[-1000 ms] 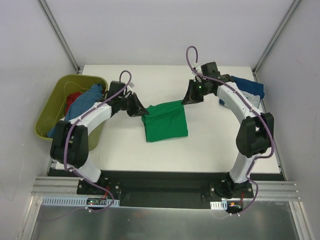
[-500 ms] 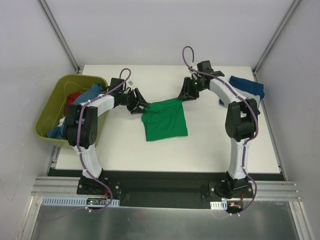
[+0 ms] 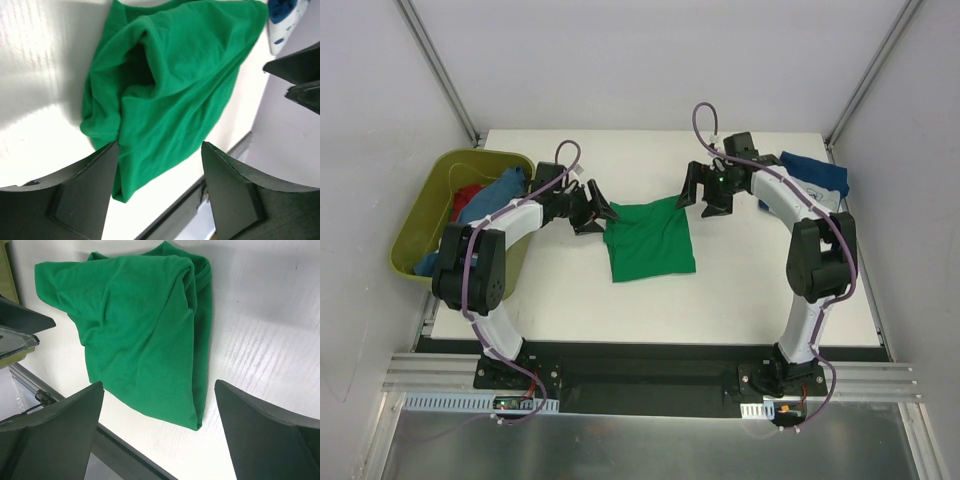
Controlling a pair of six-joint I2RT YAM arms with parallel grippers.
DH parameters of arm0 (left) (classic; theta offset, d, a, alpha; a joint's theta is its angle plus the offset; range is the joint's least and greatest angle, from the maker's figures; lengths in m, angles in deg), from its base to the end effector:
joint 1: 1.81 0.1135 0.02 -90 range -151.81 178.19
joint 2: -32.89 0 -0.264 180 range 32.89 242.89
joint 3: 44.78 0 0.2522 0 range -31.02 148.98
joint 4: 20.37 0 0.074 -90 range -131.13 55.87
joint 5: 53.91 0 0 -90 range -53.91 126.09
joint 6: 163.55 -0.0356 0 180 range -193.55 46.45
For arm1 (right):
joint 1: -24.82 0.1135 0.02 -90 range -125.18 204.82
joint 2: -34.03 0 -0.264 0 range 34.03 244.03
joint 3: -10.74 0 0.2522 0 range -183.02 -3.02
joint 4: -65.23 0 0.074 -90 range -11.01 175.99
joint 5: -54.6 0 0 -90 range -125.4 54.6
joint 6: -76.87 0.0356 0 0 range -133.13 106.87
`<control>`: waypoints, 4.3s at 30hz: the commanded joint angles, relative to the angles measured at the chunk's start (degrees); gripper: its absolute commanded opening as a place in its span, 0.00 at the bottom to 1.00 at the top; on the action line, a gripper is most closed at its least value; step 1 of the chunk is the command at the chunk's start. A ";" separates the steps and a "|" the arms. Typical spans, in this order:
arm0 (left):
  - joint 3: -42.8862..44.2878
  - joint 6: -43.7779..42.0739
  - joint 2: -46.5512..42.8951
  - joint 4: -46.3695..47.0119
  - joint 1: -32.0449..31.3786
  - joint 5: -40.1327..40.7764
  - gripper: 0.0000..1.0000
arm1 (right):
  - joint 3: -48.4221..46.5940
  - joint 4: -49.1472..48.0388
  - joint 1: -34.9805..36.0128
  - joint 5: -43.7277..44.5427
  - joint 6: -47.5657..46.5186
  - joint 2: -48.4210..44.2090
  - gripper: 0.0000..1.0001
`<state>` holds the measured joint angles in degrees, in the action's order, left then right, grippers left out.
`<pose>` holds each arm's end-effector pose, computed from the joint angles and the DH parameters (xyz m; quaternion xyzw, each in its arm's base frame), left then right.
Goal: Fold and stack the t-shirts
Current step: Fold the long partially folded tshirt into a neat square
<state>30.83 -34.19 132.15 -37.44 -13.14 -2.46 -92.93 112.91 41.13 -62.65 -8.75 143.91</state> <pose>0.3591 -0.0946 0.2065 -0.0743 0.8658 -0.4396 0.2272 0.4012 0.1344 0.2491 -0.1686 0.9114 0.2744 0.2561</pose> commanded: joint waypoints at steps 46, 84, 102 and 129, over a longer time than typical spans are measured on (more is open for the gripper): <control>-24.04 -0.52 -18.41 39.15 -9.76 -5.56 0.00 | 26.62 -18.44 1.09 -9.84 2.21 -23.83 0.01; -7.70 -2.60 2.62 20.74 1.67 1.43 0.55 | -11.17 -3.59 0.91 1.93 1.51 11.85 0.44; -13.86 -4.55 -4.78 12.81 -10.64 13.13 0.63 | 4.12 -8.33 0.91 -0.09 1.07 1.83 0.62; -16.49 -2.44 -11.64 8.94 -9.50 2.61 0.00 | 2.55 -4.30 0.91 1.32 -0.95 1.64 0.49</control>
<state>15.92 -38.22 123.08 -28.52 -24.46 6.44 -87.22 106.37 42.16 -61.53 -8.01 148.20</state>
